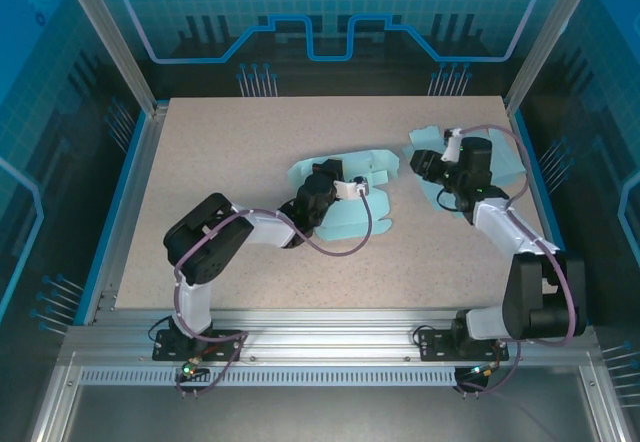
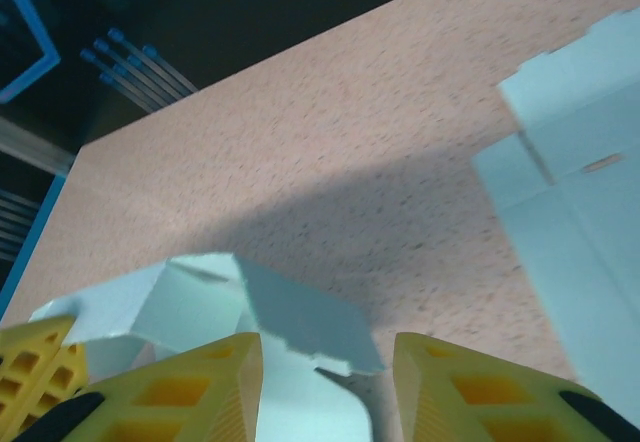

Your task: Fold the paper box

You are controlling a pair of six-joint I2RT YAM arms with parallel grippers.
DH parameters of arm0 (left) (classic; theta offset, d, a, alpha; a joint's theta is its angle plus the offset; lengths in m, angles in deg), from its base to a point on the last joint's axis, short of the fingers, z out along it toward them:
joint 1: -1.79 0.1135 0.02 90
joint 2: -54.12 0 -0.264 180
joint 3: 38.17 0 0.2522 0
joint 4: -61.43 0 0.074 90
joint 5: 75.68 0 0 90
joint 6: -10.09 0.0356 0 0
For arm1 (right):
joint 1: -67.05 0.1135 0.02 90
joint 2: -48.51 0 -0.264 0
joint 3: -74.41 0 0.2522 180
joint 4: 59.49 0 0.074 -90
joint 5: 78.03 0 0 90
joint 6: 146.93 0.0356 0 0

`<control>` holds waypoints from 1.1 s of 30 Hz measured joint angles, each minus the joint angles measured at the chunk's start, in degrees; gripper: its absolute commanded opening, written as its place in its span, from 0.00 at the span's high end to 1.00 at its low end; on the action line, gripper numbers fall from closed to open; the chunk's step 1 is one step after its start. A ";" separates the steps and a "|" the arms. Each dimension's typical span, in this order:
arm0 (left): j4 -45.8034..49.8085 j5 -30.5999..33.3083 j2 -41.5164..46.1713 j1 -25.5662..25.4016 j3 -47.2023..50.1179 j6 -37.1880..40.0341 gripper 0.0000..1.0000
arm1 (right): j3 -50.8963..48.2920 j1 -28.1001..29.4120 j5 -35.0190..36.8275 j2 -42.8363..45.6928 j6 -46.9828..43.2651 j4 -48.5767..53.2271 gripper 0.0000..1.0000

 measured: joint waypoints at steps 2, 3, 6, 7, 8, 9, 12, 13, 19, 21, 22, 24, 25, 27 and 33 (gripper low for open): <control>-0.79 -0.04 -0.70 0.00 0.39 1.01 1.00 | 0.20 -2.21 -1.11 -1.31 0.20 0.42 0.61; -1.01 -0.09 -0.94 0.00 0.66 1.36 1.00 | 0.57 -3.13 -1.68 -2.58 0.33 0.70 0.62; -1.09 -0.50 -1.31 0.00 1.07 2.45 1.00 | 3.61 -4.44 -3.61 -8.17 0.11 2.21 0.63; -1.14 -0.68 -1.40 0.00 1.07 2.64 1.00 | 4.90 -4.46 -4.26 -10.05 -0.11 2.71 0.63; -1.20 -0.83 -1.40 0.00 1.09 2.82 1.00 | 6.34 -4.46 -5.11 -12.02 -0.42 3.13 0.63; -1.31 -0.87 -1.40 0.00 1.07 2.91 1.00 | 7.67 -4.46 -5.95 -13.81 -0.63 3.34 0.64; -1.53 -0.92 -1.40 0.00 1.09 3.06 1.00 | 11.10 -4.44 -8.33 -18.58 -1.01 3.54 0.64; -1.53 -0.94 -1.44 0.00 1.09 3.13 1.00 | 11.80 -4.42 -8.94 -19.80 -1.01 3.43 0.64; -3.39 -0.92 -2.89 0.00 1.20 4.96 1.00 | 13.31 -3.02 -11.13 -25.77 -0.98 2.71 0.64; -4.26 -0.90 -3.65 0.00 1.49 5.66 1.00 | 13.94 -2.16 -11.47 -27.67 -0.98 2.60 0.64; -4.46 -0.90 -3.93 0.00 1.53 5.86 1.00 | 14.21 -1.79 -11.52 -28.35 -1.01 2.51 0.64; -5.16 -0.90 -4.46 0.00 1.60 6.03 1.00 | 14.80 -0.98 -11.67 -29.64 -1.11 2.25 0.64; -5.31 -0.90 -4.52 0.00 1.68 6.05 1.00 | 14.91 -0.63 -11.67 -29.97 -1.20 2.16 0.64; -5.60 -0.92 -4.52 0.00 1.84 6.08 1.00 | 14.97 0.11 -11.69 -30.29 -1.42 2.08 0.64; -6.25 -0.90 -4.79 0.00 1.86 7.17 1.00 | 14.29 1.64 -11.67 -30.29 -1.62 -0.35 0.64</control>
